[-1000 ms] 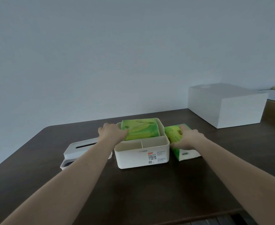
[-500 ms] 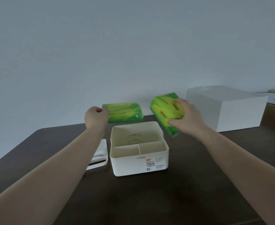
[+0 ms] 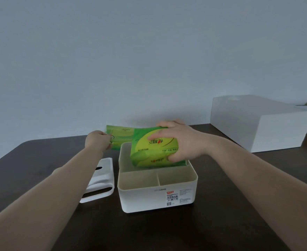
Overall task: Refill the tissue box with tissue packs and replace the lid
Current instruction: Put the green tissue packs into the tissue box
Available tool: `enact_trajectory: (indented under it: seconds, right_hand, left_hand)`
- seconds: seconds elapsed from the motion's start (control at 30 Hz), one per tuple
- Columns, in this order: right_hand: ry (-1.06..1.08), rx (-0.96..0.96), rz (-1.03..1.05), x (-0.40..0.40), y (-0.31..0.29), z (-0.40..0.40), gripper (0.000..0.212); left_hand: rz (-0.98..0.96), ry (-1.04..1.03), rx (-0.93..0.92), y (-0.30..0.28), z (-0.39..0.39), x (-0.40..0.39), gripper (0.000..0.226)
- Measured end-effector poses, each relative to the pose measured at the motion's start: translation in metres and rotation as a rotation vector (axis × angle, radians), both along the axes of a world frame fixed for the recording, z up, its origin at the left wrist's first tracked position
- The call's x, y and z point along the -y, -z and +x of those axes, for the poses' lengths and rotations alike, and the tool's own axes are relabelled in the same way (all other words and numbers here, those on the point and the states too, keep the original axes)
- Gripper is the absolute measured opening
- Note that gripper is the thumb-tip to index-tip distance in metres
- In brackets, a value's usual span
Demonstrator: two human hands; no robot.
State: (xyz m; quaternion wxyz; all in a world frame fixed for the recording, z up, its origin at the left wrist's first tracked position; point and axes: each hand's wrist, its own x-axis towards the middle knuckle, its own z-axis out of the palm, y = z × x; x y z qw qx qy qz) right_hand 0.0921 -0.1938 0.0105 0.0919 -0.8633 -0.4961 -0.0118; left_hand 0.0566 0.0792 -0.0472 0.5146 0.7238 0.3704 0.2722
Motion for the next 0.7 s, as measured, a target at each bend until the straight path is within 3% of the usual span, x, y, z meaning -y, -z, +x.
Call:
enact_trajectory:
  seconds: [0.27, 0.5, 0.63, 0.7]
  right_hand:
    - [-0.092, -0.092, -0.066, -0.008, 0.011, 0.013, 0.075]
    - [-0.054, -0.190, -0.020, -0.004, 0.012, 0.010, 0.055]
    - [0.009, -0.210, 0.166, -0.009, 0.004, -0.004, 0.039]
    - [0.049, -0.228, 0.274, -0.016, 0.000, -0.014, 0.033]
  left_hand:
    - [-0.059, 0.071, -0.073, 0.030, 0.008, -0.018, 0.024]
    - [0.147, 0.048, -0.173, 0.026, -0.005, -0.017, 0.012]
    - [0.244, 0.079, -0.198, 0.013, -0.028, -0.014, 0.020]
    - [0.304, 0.080, -0.230, 0.007, -0.044, -0.015, 0.013]
